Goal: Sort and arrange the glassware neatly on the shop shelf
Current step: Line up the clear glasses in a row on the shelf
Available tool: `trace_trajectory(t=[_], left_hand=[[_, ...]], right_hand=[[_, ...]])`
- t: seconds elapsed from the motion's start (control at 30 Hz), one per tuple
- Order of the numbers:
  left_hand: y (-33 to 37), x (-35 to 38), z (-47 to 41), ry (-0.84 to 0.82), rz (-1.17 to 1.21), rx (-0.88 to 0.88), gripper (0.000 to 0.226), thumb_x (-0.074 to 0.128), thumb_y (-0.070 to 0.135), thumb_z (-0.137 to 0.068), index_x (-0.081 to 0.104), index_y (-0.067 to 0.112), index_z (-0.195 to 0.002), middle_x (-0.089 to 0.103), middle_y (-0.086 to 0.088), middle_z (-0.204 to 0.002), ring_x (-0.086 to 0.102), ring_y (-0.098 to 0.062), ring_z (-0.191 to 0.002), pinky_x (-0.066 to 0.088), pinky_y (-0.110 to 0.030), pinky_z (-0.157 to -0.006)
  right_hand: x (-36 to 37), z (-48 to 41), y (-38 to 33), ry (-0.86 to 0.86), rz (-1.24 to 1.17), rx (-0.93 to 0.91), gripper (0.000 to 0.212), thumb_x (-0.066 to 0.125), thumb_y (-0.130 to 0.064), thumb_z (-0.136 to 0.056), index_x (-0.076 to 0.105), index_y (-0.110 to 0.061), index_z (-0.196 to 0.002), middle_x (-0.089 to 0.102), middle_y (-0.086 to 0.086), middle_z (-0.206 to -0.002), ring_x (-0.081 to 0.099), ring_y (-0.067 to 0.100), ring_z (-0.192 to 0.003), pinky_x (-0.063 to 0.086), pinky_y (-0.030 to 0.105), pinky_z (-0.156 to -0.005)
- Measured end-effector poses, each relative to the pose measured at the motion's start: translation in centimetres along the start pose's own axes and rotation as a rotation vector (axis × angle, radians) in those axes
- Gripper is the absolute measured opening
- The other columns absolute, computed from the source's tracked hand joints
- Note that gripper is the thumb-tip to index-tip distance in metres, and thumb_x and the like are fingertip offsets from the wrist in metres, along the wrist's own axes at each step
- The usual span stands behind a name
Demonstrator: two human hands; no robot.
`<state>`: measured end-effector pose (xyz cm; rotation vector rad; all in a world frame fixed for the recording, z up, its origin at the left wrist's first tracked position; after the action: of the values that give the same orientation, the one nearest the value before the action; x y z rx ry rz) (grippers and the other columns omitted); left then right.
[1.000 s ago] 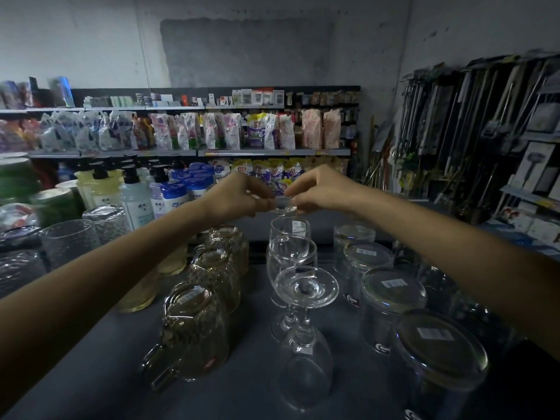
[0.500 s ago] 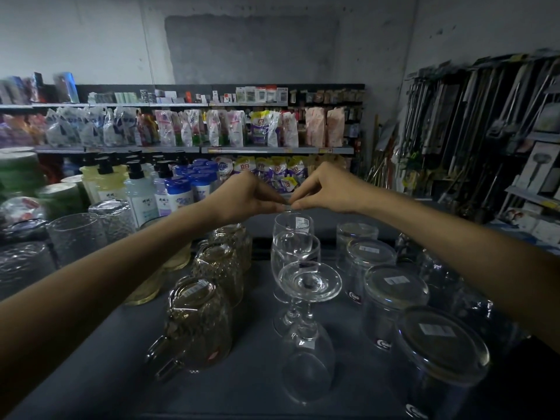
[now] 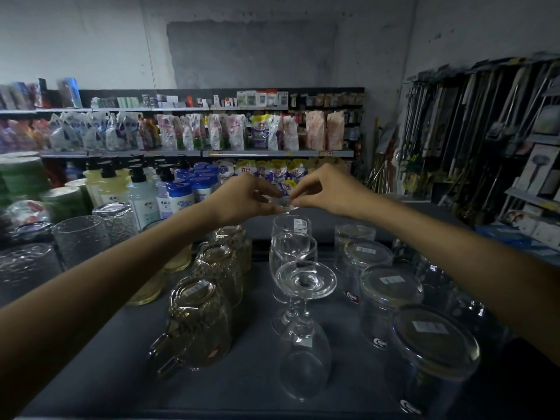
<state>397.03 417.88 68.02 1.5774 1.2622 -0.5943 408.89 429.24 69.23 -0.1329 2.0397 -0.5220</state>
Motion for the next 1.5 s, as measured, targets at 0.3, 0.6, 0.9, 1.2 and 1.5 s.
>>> trace_trajectory(t=[0.3,0.6,0.9,1.2,1.5], left_hand=[[3.0,-1.0,3.2,-0.059,0.149,0.025,0.013,0.071,0.029,-0.095,0.078,0.025,-0.106,0.077,0.009,-0.099,0.071,-0.008,-0.085,0.061,-0.025,-0.072],[3.5,-0.2,4.3,-0.189,0.19,-0.031,0.023,0.071,0.023,-0.096,0.077,0.012,-0.114,0.076,0.003,-0.117,0.073,-0.017,-0.096,0.063,-0.045,-0.083],[3.9,-1.4,5.5,-0.081,0.356,-0.024,0.049,0.07,0.02,-0.095,0.057,0.024,-0.142,0.072,0.009,-0.123,0.069,-0.003,-0.11,0.058,-0.026,-0.091],[4.9,-2.7,5.4,0.023,0.396,-0.005,0.042,0.067,0.033,-0.096,0.063,0.021,-0.136,0.072,0.006,-0.121,0.071,-0.006,-0.107,0.058,-0.03,-0.094],[5.0,-6.2,5.2,0.179,1.031,-0.177,0.05,0.077,0.027,-0.081,0.066,0.003,-0.122,0.067,-0.026,-0.115,0.064,-0.041,-0.1,0.064,-0.045,-0.086]], right_hand=[[-0.3,3.1,-1.2,-0.094,-0.291,0.228,0.026,0.081,-0.024,-0.087,0.076,-0.001,-0.098,0.076,0.018,-0.084,0.077,0.029,-0.074,0.065,0.043,-0.072],[1.2,4.2,-1.1,-0.195,-0.28,0.472,0.015,0.074,-0.003,-0.09,0.074,0.01,-0.097,0.076,0.022,-0.077,0.076,0.028,-0.068,0.065,0.034,-0.062],[-2.9,4.1,-1.7,0.032,-0.257,0.418,0.006,0.069,0.003,-0.092,0.073,0.006,-0.094,0.074,0.023,-0.079,0.076,0.03,-0.07,0.064,0.032,-0.061],[-10.4,4.2,-0.9,0.269,-0.747,0.47,0.024,0.073,0.001,-0.088,0.068,0.01,-0.11,0.077,0.023,-0.085,0.078,0.026,-0.069,0.063,0.027,-0.057],[-6.4,4.8,0.8,0.125,-1.27,0.553,0.024,0.058,0.007,-0.095,0.06,0.013,-0.118,0.075,0.028,-0.096,0.078,0.03,-0.078,0.065,0.032,-0.067]])
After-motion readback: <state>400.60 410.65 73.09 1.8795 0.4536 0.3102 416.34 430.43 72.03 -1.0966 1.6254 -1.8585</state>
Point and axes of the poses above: each hand's wrist, its own z-axis away from the middle knuckle, its own x-axis out of the palm, y = z × x, the point moved 7 cm from there along -z, towards the middle knuckle
